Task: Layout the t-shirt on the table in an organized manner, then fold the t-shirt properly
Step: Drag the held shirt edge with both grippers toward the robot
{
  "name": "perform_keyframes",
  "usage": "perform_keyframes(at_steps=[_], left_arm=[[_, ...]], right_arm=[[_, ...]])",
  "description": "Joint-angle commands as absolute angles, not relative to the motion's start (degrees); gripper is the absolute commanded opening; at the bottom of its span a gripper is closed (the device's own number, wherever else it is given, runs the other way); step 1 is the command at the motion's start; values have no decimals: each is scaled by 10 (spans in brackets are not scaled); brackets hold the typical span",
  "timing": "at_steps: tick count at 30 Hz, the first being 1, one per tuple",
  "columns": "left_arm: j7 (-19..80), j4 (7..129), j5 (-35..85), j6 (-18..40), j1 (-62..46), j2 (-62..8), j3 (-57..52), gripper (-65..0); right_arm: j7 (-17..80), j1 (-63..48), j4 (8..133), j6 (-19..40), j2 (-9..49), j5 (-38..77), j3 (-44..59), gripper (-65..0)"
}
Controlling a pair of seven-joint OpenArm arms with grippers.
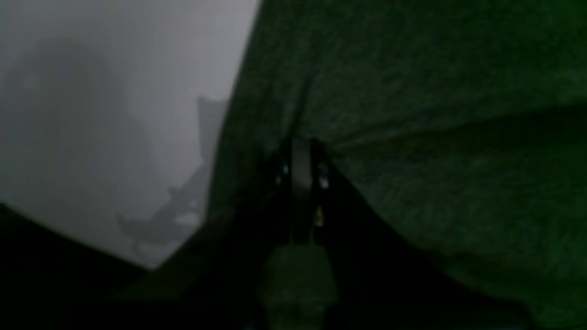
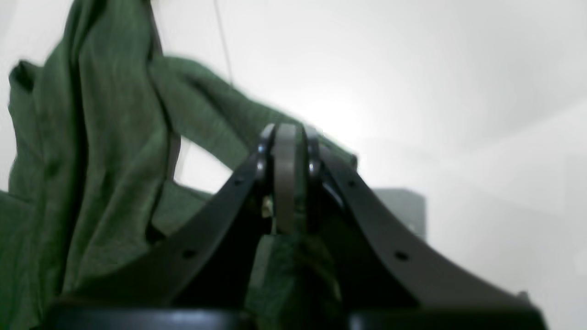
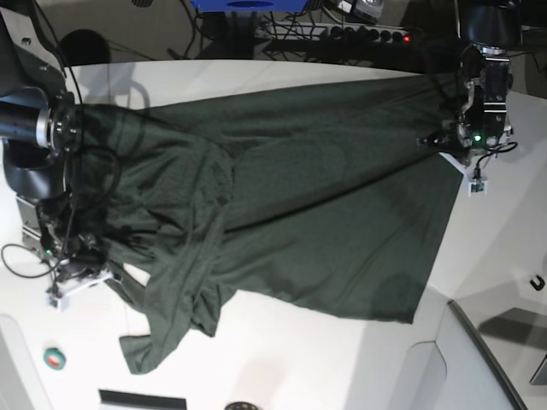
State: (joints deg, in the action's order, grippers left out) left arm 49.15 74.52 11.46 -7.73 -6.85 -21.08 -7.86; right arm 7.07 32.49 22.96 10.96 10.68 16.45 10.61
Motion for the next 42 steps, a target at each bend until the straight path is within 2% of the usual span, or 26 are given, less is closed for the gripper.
perform_keyframes(at_steps=[1,7,11,18,21,23,32,37,42], left_arm=[[492,752,109,-82,-64,-220,-95,-650],[492,752,109,-81,-64,-223,-133,-650],[492,750,108,-81,-64,-230,-134,-650],[492,756,110,-81,-64,-227,-135,-650],[492,756,113,-81,-65,-225,-135,-650],[492,756,113,-81,-65,-225,-135,-650],[492,771,114,-80,-82,-226,-154,-650],[492,800,114,-80,-99,-225,-179,-650],[492,802,114,-80,-109,-228,-179,-650]], right_arm=[[57,346,237,114,109,168,107,-615],[57,346,233,111,100,168,106,-614],[58,342,233,82,99,168,106,-614],[58,335,218,73,100,168,106,-614],[53,339,179,12,104,168,106,-614],[52,339,177,-7,111,169,108,-614],[47,339,175,-12,146,172,113,-614],[5,336,174,-80,166,169,109,-614],[-17,336,174,-81,198,169,111,-614]])
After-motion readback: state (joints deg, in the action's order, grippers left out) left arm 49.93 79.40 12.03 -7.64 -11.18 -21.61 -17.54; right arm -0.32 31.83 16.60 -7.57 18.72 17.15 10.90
